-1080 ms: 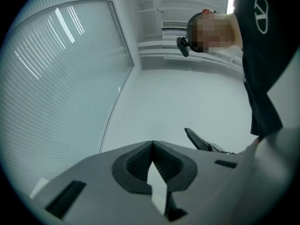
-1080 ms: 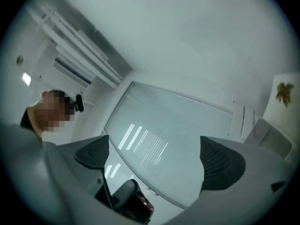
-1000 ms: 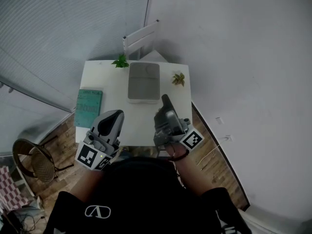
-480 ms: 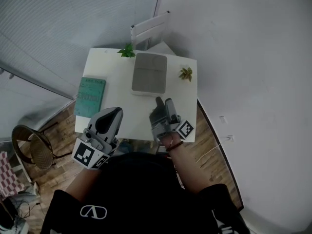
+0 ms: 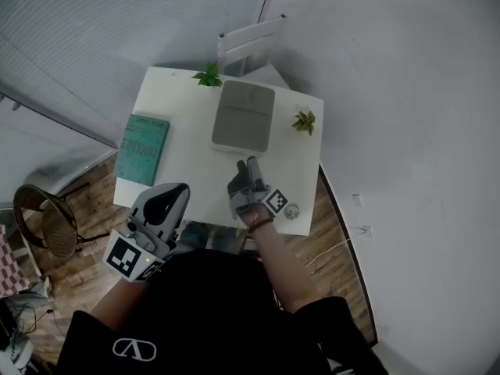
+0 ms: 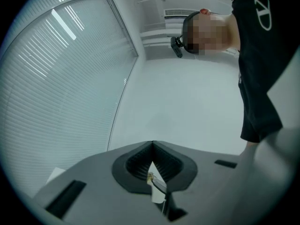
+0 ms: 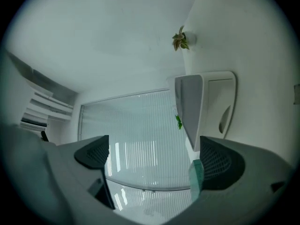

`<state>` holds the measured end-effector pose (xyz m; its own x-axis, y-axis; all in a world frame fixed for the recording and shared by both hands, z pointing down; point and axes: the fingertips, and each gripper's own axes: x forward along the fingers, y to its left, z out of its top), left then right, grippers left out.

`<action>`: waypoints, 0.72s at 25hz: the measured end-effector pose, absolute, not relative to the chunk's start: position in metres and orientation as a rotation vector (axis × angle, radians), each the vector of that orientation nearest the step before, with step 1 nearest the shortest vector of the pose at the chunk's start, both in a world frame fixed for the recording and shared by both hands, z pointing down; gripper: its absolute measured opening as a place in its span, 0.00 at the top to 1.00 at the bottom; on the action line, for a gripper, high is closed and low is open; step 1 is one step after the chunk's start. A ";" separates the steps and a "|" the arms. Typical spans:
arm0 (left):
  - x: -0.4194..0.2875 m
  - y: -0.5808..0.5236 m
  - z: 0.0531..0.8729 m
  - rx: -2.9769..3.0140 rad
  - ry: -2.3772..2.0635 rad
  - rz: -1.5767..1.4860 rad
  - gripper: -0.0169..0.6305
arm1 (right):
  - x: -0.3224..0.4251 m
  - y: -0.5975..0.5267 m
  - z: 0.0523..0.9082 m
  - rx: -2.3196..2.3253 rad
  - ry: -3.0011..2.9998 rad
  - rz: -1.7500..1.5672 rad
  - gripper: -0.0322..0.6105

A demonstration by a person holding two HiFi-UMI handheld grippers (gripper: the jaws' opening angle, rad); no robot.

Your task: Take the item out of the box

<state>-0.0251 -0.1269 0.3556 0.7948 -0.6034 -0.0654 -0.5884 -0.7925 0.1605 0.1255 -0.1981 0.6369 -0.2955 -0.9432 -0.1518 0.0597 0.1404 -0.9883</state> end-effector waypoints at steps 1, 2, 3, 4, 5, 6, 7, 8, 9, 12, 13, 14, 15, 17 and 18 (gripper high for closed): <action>-0.026 -0.126 0.356 2.849 -0.954 -0.165 0.97 | 0.125 -0.201 0.646 -0.916 1.467 -1.333 0.04; -0.027 -0.126 0.357 2.849 -0.959 -0.159 0.97 | 0.123 -0.204 0.654 -0.918 1.467 -1.337 0.04; -0.028 -0.124 0.358 2.849 -0.964 -0.153 0.97 | 0.122 -0.207 0.661 -0.920 1.460 -1.342 0.04; -0.028 -0.123 0.360 2.848 -0.969 -0.148 0.97 | 0.122 -0.210 0.667 -0.922 1.446 -1.349 0.04; -0.028 -0.122 0.361 2.847 -0.973 -0.144 0.97 | 0.123 -0.212 0.673 -0.926 1.429 -1.355 0.04; -0.029 -0.121 0.362 2.845 -0.976 -0.137 0.97 | 0.125 -0.215 0.679 -0.932 1.413 -1.359 0.04; -0.030 -0.121 0.364 2.842 -0.981 -0.129 0.97 | 0.127 -0.217 0.685 -0.938 1.398 -1.362 0.04; -0.031 -0.120 0.366 2.838 -0.985 -0.120 0.97 | 0.128 -0.220 0.690 -0.939 1.386 -1.366 0.04; -0.033 -0.119 0.367 2.834 -0.991 -0.113 0.97 | 0.127 -0.222 0.694 -0.939 1.381 -1.370 0.04; -0.037 -0.115 0.372 2.824 -1.005 -0.095 0.97 | 0.127 -0.227 0.702 -0.940 1.370 -1.369 0.04; -0.038 -0.114 0.373 2.820 -1.009 -0.087 0.97 | 0.129 -0.228 0.705 -0.942 1.357 -1.365 0.04; -0.039 -0.113 0.375 2.815 -1.013 -0.081 0.97 | 0.130 -0.230 0.708 -0.946 1.347 -1.361 0.04; -0.040 -0.112 0.377 2.811 -1.017 -0.075 0.97 | 0.131 -0.231 0.712 -0.948 1.344 -1.359 0.04; -0.041 -0.109 0.383 2.801 -1.018 -0.054 0.97 | 0.130 -0.235 0.716 -0.942 1.349 -1.363 0.04; -0.042 -0.106 0.388 2.795 -1.014 -0.036 0.97 | 0.129 -0.237 0.717 -0.935 1.350 -1.364 0.04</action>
